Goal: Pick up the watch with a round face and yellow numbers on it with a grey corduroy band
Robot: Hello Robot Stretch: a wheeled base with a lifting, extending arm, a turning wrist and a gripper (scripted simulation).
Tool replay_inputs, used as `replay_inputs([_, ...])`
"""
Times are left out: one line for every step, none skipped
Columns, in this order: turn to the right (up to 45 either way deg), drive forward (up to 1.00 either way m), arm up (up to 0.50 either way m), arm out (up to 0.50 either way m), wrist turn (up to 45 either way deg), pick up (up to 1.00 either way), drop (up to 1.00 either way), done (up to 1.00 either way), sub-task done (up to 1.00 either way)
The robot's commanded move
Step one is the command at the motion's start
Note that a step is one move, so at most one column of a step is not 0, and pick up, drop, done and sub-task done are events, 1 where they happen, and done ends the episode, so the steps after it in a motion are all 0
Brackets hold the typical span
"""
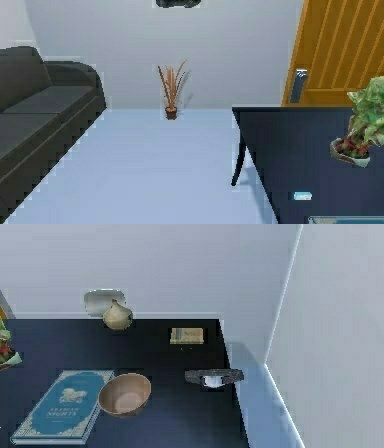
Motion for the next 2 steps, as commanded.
replay_inputs([0.0,0.00,0.50,0.00,0.0,0.00,0.00,0.00,0.00])
replay_inputs([0.0,0.00,0.38,0.00,0.0,0.00,0.00,0.00,0.00])
